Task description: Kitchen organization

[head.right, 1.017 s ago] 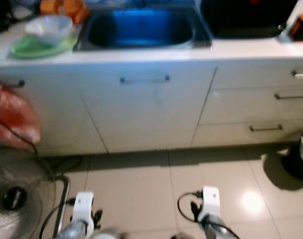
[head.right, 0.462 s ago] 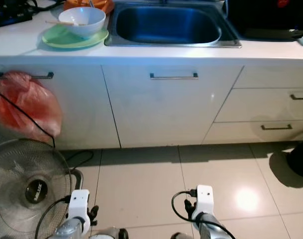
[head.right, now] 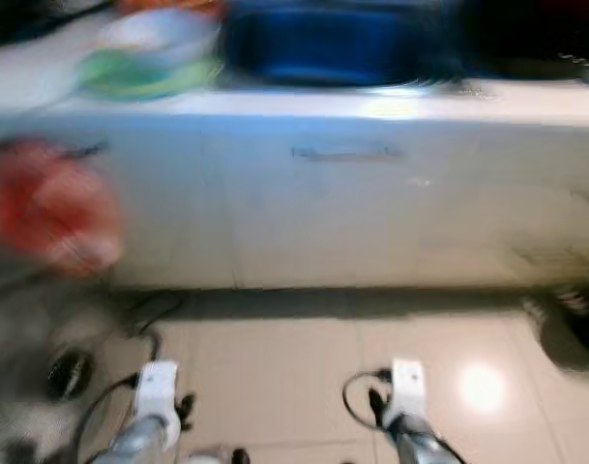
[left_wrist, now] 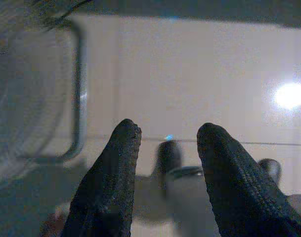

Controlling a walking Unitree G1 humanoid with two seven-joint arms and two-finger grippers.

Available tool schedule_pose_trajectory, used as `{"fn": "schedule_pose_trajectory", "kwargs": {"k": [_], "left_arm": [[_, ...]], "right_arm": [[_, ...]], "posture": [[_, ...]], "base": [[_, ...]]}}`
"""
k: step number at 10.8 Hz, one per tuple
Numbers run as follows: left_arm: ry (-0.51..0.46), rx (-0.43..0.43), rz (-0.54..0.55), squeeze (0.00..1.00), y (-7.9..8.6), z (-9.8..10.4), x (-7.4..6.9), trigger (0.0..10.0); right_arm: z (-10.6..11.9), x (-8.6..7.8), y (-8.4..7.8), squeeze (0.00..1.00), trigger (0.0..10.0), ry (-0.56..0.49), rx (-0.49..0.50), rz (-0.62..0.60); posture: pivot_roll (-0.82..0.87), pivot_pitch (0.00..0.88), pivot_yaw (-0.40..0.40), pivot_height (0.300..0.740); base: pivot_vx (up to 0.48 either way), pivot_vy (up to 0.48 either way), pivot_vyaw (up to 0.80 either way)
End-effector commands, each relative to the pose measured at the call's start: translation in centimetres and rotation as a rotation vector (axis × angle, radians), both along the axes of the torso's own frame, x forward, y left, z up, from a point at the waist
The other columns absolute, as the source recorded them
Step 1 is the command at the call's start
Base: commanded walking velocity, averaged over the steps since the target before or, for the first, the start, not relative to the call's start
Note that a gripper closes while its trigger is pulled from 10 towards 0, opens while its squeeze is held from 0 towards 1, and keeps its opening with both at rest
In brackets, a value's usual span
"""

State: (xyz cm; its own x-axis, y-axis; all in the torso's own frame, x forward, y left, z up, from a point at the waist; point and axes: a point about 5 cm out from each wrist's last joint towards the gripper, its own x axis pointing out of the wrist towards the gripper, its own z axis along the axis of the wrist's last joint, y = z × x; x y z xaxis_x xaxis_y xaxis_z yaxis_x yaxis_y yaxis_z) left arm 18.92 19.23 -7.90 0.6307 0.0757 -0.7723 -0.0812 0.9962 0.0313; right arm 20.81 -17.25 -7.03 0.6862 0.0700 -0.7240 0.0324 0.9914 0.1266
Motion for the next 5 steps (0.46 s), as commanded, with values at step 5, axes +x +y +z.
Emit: {"fn": "schedule_pose_trajectory", "kwargs": {"k": [5], "left_arm": [[0.017,-0.005,-0.003,0.0,-0.26,-0.27,-0.44,10.0]], "right_arm": [[-0.52,-0.94,-0.07,0.0,10.0,0.031,-0.003,0.003]], "posture": [[0.05,0.12,-0.003,0.74]], "base": [[0.403,0.0,0.0]]}}
